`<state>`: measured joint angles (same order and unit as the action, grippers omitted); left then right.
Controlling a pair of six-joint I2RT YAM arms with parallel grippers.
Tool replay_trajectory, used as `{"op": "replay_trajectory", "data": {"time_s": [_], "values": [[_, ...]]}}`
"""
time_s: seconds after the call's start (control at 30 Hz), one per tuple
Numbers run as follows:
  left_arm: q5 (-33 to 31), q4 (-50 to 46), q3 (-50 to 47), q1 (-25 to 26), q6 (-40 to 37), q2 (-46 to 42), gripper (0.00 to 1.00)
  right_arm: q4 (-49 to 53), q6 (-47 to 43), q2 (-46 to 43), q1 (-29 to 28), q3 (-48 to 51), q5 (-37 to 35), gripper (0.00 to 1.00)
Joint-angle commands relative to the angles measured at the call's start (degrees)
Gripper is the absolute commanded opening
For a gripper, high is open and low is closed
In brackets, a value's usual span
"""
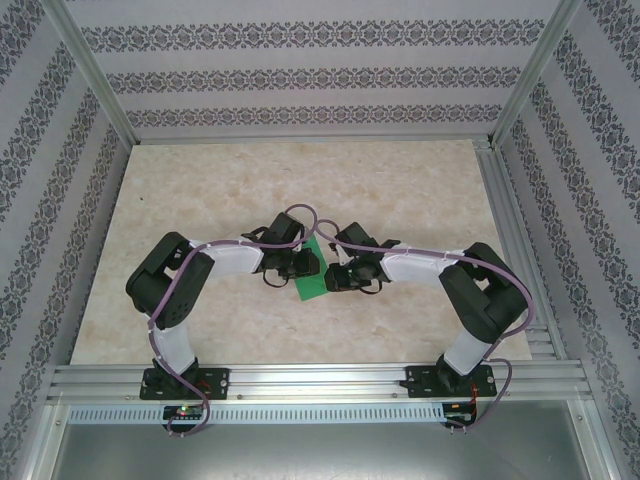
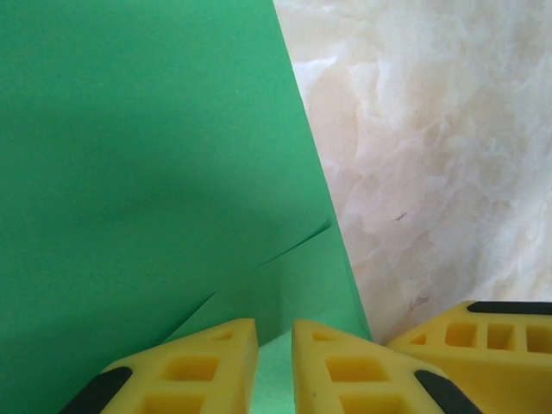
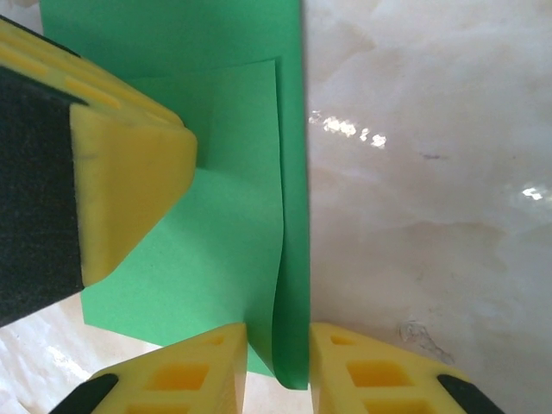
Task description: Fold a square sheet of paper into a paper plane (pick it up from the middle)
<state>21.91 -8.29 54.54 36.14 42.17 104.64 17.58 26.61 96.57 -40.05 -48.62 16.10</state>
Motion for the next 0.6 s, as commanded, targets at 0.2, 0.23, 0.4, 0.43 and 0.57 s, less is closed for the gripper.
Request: {"op": "replay_trajectory", "data": {"time_s": [0.2, 0.23, 0.4, 0.43, 0.57], "values": [[-2.3, 0.6, -3.7, 0.0, 1.0, -3.6, 0.24, -1.1, 0.9, 1.3, -1.5, -0.5, 2.0, 0.17], [-1.9, 1.0, -4.0, 0.0, 1.1, -3.8, 0.24, -1.1, 1.0, 1.5, -1.5, -0.6, 1.9, 0.17], [-0.9, 2.3, -5.2, 0.0, 0.9, -5.1, 0.24, -1.3, 2.0, 2.5, -1.1, -0.5, 1.2, 0.14], [-0.6, 2.6, -5.4, 0.0, 0.9, -5.4, 0.24, -1.3, 2.2, 2.6, -1.0, -0.6, 1.2, 0.14], [0.3, 3.8, -6.5, 0.0, 0.9, -6.7, 0.24, -1.7, 3.1, 2.9, -0.6, -0.4, 1.1, 0.12]]}}
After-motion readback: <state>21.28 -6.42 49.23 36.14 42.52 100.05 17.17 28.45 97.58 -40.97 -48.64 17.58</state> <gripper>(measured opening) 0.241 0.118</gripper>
